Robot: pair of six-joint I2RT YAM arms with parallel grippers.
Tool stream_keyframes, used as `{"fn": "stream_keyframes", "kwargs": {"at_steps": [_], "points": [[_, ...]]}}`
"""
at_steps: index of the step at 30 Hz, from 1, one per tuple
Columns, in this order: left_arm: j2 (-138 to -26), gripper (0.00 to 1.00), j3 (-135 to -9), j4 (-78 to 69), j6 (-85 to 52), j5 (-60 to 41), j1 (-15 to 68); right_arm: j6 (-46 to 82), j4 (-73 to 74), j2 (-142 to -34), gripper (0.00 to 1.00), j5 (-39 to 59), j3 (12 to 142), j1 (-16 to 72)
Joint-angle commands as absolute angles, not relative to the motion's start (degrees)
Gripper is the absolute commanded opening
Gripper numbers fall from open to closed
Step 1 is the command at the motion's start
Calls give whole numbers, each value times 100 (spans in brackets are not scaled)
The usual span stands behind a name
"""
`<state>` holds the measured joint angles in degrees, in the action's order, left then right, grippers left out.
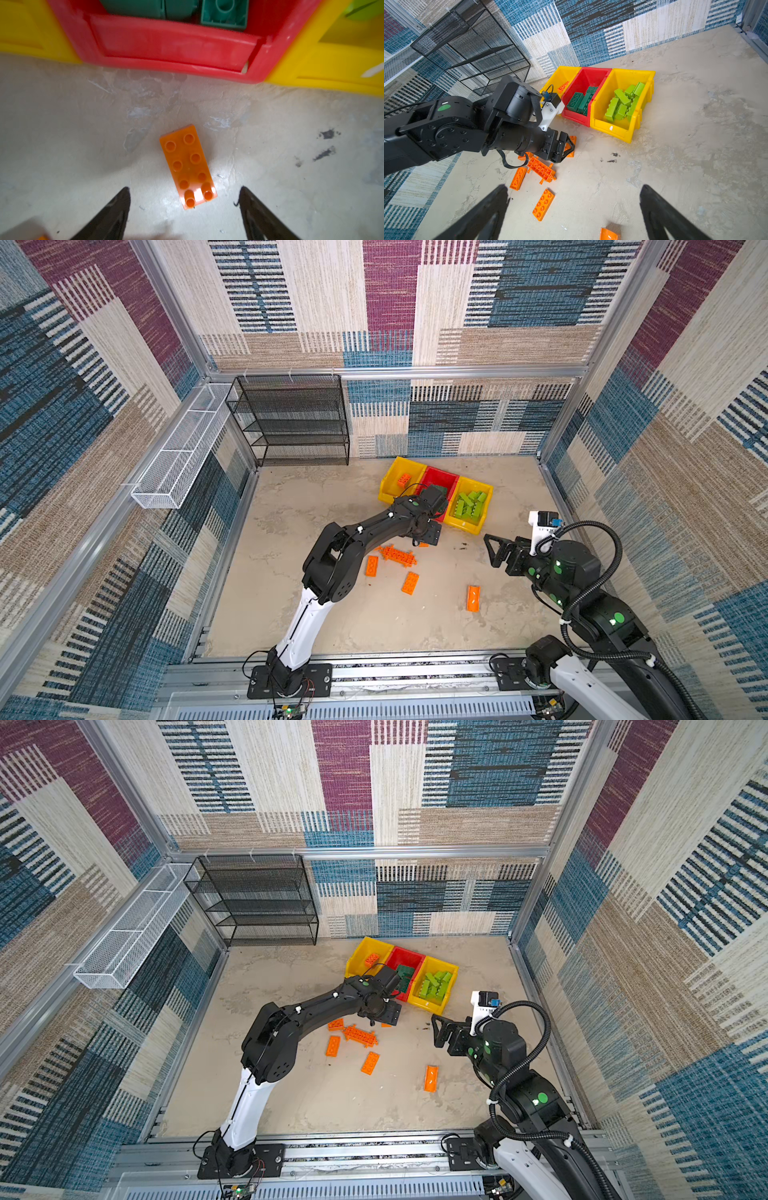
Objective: Sort the legos into containers by color
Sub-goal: 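Close the left gripper on the orange 2x4 brick and lift it, then carry the orange brick over the yellow bin and open the left gripper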
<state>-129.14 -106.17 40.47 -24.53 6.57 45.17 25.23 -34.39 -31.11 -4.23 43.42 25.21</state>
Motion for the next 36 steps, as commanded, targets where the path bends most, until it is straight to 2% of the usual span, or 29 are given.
{"fn": "stream_keyframes", "kwargs": {"at_steps": [1,5,9,12,17,20,30,33,36], "points": [[-13044,81,-10681,4203,-2671,733,4532,2514,-3393,-3081,100,-394,4355,2531],[-13195,77,-10703,4204,-2697,782,4557,2481,-3359,-3103,100,-368,4349,2531],[-13383,66,-10872,4347,-2629,843,4554,2470,-3331,-3104,100,-359,4333,2526],[-13464,53,-11007,4478,-2559,894,4553,2465,-3315,-3118,100,-368,4333,2530],[-13413,22,-11109,4617,-2470,931,4534,2455,-3313,-3146,100,-376,4358,2530],[-13263,15,-11062,4692,-2394,983,4518,2439,-3313,-3205,100,-375,4381,2531],[-12034,14,-10528,4726,-2048,1351,4342,2331,-3023,-3674,100,-52,4469,2532],[-12013,16,-10855,4665,-1815,1372,4055,2320,-2836,-3897,100,24,4521,2531],[-12446,16,-11805,4884,-1574,1346,3720,2297,-2708,-4099,100,42,4592,2530]]}}
